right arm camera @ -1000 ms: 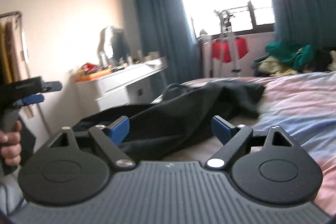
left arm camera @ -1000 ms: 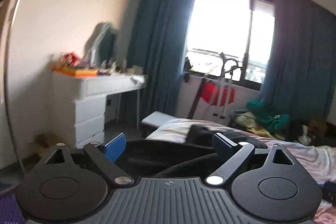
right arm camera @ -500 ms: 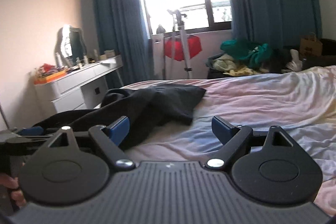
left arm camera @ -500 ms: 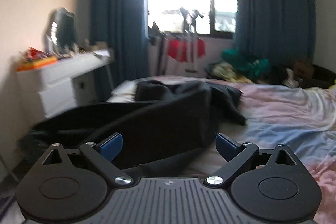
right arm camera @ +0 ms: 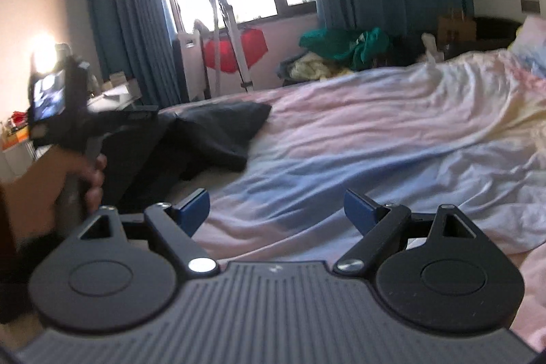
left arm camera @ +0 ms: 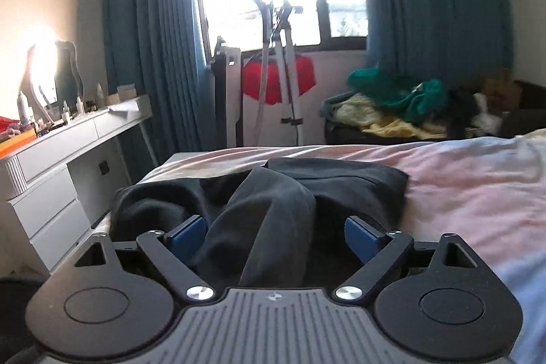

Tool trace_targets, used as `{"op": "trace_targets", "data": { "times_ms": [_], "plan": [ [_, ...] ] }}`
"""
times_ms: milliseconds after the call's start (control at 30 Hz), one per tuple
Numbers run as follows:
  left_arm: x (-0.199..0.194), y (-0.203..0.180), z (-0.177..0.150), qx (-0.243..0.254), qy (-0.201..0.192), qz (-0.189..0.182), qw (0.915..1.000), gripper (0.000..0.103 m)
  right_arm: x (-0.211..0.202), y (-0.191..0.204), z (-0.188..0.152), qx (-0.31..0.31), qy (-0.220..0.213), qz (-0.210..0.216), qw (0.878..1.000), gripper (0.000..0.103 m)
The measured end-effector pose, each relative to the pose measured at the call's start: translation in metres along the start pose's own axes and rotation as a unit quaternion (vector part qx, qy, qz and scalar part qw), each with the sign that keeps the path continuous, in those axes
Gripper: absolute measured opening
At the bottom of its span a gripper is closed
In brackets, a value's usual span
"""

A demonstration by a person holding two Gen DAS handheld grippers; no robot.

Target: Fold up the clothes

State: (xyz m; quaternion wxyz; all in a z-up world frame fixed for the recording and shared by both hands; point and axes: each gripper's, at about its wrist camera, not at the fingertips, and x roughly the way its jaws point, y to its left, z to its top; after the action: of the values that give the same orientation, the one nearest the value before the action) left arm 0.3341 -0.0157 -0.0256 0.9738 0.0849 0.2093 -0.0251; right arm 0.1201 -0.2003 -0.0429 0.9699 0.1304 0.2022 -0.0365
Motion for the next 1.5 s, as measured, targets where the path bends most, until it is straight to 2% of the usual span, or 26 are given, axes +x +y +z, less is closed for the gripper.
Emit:
{"op": "trace_targets", "data": {
  "times_ms": [67,100,167,200,233,300,333,400,500,667,767,867,1000,1100,1133,1167,1300,1367,1500],
  "plan": [
    [0.035,-0.009,0.007,0.004,0.027,0.023,0.9993,0.086,0.016,-0.003,-0.003,0.0,0.011,-0.009,1.0,0.087],
    [0.05,-0.012,0.01,0.003,0.044,0.032,0.9985,0.081,0.023,-0.004,-0.006,0.001,0.018,-0.014,1.0,0.087],
    [0.073,-0.016,0.014,0.0,0.07,0.041,0.9967,0.064,0.035,-0.007,-0.009,0.004,0.032,-0.019,0.999,0.087],
    [0.077,-0.016,0.015,-0.002,0.074,0.047,0.9962,0.049,0.04,-0.009,-0.011,0.005,0.038,-0.018,0.999,0.087],
    [0.078,-0.015,0.014,-0.005,0.074,0.053,0.9959,0.03,0.043,-0.011,-0.012,0.006,0.042,-0.021,0.999,0.087],
    [0.069,-0.012,0.014,-0.015,0.07,0.049,0.9963,0.012,0.047,-0.014,-0.014,0.01,0.045,-0.031,0.998,0.087],
    [0.057,-0.01,0.015,-0.017,0.061,0.042,0.9971,0.007,0.048,-0.016,-0.015,0.013,0.046,-0.035,0.998,0.087],
    [0.027,-0.005,0.018,-0.016,0.037,0.028,0.9988,0.005,0.048,-0.018,-0.015,0.017,0.045,-0.042,0.998,0.087],
    [-0.033,-0.008,0.021,0.022,-0.015,0.0,0.9996,0.005,0.04,-0.018,-0.015,0.019,0.036,-0.044,0.998,0.087],
    [-0.148,-0.015,0.003,0.091,-0.084,-0.057,0.9906,0.005,0.019,-0.012,-0.012,0.017,0.016,-0.037,0.999,0.087],
    [-0.206,-0.008,-0.023,0.089,-0.088,-0.098,0.9873,0.005,0.001,-0.01,-0.009,0.018,-0.001,-0.027,0.999,0.087],
    [-0.249,-0.002,-0.061,0.087,-0.072,-0.13,0.9851,0.005,-0.019,-0.01,-0.007,0.033,-0.017,-0.009,0.999,0.087],
    [-0.259,-0.002,-0.122,0.107,0.015,-0.168,0.9798,0.005,-0.033,-0.009,-0.011,0.057,-0.008,0.024,0.998,0.087],
    [-0.239,0.008,-0.151,0.075,0.091,-0.172,0.9781,0.005,-0.033,-0.007,-0.021,0.084,0.017,0.074,0.994,0.087],
    [-0.234,0.012,-0.154,0.061,0.102,-0.171,0.978,0.005,-0.032,-0.006,-0.025,0.092,0.027,0.088,0.992,0.082],
    [-0.23,0.015,-0.157,0.047,0.11,-0.17,0.9782,0.006,-0.031,-0.003,-0.028,0.093,0.039,0.097,0.99,0.076],
    [-0.226,0.031,-0.154,-0.035,0.122,-0.179,0.9756,0.007,-0.028,0.009,-0.024,0.089,0.052,0.129,0.986,0.073],
    [-0.224,0.029,-0.153,-0.041,0.115,-0.178,0.9764,0.007,-0.023,0.014,-0.016,0.09,0.051,0.145,0.984,0.072],
    [-0.213,0.033,-0.156,-0.067,0.124,-0.182,0.9732,0.008,0.019,0.022,0.023,0.104,0.055,0.142,0.983,0.072]
  ]
}}
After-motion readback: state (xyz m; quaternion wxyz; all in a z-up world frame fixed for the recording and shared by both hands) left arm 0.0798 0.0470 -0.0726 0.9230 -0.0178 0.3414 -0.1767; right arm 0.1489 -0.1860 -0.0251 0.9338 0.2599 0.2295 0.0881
